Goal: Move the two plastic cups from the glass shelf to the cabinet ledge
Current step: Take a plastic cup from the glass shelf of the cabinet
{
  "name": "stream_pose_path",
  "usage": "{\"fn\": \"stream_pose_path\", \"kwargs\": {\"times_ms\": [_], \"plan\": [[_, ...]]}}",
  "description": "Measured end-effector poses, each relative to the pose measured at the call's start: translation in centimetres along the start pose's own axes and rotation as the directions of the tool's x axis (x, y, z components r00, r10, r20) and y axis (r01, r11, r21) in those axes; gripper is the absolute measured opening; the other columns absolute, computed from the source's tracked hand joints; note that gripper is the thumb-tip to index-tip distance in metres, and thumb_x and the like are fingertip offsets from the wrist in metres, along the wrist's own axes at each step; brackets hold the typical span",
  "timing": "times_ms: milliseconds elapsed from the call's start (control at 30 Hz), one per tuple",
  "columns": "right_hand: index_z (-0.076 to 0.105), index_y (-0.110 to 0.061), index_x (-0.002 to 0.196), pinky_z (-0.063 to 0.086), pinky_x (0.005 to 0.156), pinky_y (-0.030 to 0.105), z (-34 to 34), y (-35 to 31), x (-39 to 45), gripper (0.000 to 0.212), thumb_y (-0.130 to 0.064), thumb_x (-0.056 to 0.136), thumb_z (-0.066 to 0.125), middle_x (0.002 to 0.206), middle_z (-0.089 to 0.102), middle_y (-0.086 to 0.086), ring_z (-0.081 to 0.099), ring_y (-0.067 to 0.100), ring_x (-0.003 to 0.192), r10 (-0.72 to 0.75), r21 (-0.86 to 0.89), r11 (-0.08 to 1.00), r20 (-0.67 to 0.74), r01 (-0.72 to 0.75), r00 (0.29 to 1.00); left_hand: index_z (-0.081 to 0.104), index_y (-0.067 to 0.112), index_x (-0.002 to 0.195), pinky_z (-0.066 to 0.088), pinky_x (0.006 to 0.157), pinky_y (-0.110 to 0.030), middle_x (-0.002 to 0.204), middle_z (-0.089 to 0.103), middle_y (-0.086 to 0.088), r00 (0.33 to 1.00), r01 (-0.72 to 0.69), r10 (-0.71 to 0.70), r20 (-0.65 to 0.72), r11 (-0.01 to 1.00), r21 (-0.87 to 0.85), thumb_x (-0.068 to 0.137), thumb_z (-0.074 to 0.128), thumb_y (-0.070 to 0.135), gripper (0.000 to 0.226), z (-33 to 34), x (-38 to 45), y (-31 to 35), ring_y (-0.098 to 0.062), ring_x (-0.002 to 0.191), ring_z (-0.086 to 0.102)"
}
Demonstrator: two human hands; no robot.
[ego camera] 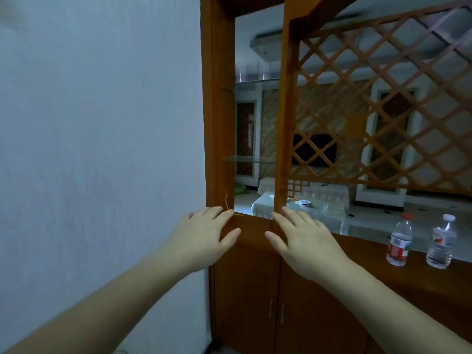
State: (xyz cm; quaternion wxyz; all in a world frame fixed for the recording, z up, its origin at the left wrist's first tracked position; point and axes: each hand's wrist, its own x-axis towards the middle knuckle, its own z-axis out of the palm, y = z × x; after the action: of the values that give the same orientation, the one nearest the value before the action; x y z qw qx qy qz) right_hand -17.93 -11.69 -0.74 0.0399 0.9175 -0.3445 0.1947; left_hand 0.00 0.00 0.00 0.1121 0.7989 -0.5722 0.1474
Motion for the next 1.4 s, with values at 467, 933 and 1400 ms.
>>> {"fn": "stream_pose_path", "kwargs": {"times_ms": [467,933,1400], "plan": [[0.020,-0.030,0.150,0.017,0.114,0.040,6.3,12.4,9.2,0.061,-0.058,0.096,0.021,0.159,0.023,-0.001,0.019,0.018,0.144,0.048,-0.057,0.997,-0.052,-0.051,0.997,0.015,0.036,0.153,0.014,0.120,-0.048,0.163,0.021,0.002,0.996,-0.091,0.091,0.007,0.992,0.089,0.094,0.014,0.064,0.065,9.4,15.3,3.7,-0.021,0.149,0.013],[0.013,-0.030,0.152,0.012,0.116,0.040,10.9,18.1,21.3,0.061,-0.056,0.097,0.020,0.160,0.017,-0.002,0.013,0.018,0.146,-0.020,0.001,1.000,-0.003,0.020,1.000,0.018,0.038,0.153,0.003,0.119,-0.043,0.164,0.018,0.006,0.997,-0.021,0.030,-0.064,0.990,0.142,0.093,0.011,0.066,0.066,15.6,26.8,1.7,-0.021,0.150,0.007],[0.018,-0.030,0.151,0.014,0.114,0.038,15.8,9.4,36.1,0.060,-0.056,0.097,0.023,0.159,0.021,0.000,0.016,0.018,0.145,-0.108,-0.003,0.994,-0.103,0.108,0.989,0.024,0.036,0.150,0.008,0.118,-0.041,0.163,0.021,0.005,0.979,-0.035,0.049,-0.198,0.997,0.074,0.093,0.017,0.065,0.064,15.8,34.5,-10.9,-0.019,0.150,0.010]]}}
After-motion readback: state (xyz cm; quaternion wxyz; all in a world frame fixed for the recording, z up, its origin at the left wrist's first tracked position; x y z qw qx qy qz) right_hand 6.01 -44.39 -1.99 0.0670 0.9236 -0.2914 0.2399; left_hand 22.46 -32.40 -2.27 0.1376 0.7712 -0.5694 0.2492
